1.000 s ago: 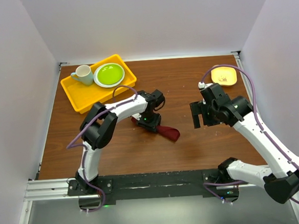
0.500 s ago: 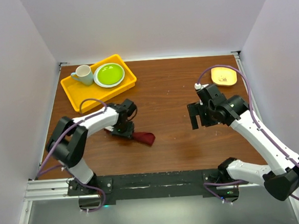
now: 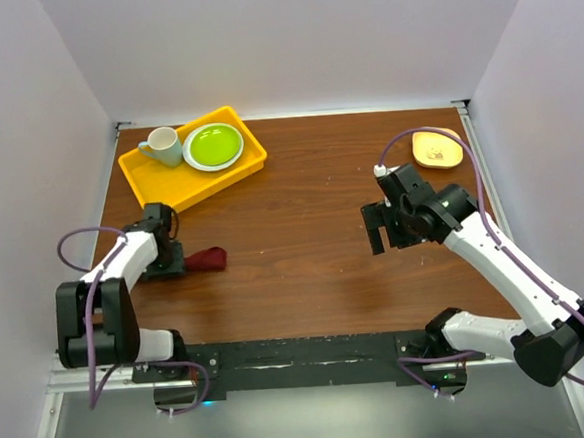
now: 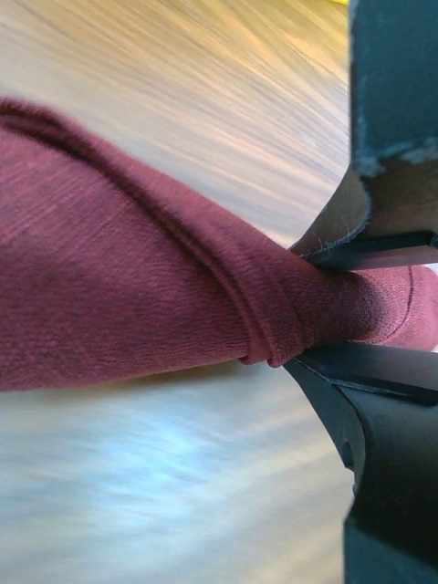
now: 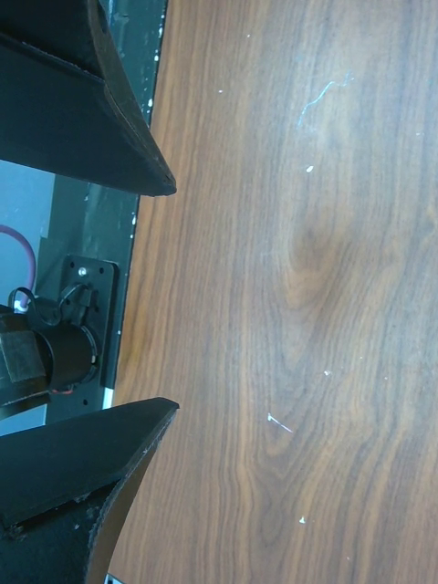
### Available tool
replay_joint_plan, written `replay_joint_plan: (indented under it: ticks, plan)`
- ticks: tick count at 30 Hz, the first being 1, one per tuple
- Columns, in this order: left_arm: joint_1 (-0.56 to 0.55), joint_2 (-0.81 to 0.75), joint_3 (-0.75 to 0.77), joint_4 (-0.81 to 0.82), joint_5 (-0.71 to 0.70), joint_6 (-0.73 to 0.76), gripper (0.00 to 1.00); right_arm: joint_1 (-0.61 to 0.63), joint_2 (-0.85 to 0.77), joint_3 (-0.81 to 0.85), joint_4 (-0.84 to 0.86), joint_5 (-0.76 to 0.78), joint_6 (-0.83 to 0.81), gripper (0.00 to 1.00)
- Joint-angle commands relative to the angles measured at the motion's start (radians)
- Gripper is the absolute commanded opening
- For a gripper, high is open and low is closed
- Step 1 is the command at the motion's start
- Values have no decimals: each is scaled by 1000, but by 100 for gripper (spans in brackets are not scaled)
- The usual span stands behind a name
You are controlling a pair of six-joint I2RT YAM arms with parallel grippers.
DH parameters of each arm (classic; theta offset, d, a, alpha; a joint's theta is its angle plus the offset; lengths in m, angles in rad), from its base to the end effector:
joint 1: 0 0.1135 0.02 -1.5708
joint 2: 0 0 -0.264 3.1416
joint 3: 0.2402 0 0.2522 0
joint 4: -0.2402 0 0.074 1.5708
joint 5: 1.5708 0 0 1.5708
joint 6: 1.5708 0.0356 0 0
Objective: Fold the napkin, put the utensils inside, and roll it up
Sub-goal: Neatly place the rolled napkin to the corner
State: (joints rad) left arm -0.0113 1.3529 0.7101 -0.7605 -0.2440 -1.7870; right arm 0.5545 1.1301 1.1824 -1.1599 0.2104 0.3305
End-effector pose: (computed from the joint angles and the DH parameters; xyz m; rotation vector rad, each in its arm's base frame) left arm 0.2131 0.0062 0.1654 -2.2270 1.7740 0.0301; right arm 0.1718 0.0977 0.3276 -0.2293 2.6261 0.0147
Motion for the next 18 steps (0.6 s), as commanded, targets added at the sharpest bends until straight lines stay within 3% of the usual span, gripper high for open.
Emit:
replay_joint_plan:
  ticks: [1,7,11,18]
  plan:
    - [120,92,90,122,-28,230,40,8,13,39,-11,6,-18,97]
    - [204,205,124,196,64,380,38,8,31,51,-11,17,-22,97]
    - [206,239,140,167,75,417,45,7,33,57,-6,24,-24,97]
    - [208,152,83,136,75,399,77,8,23,45,2,24,-25,97]
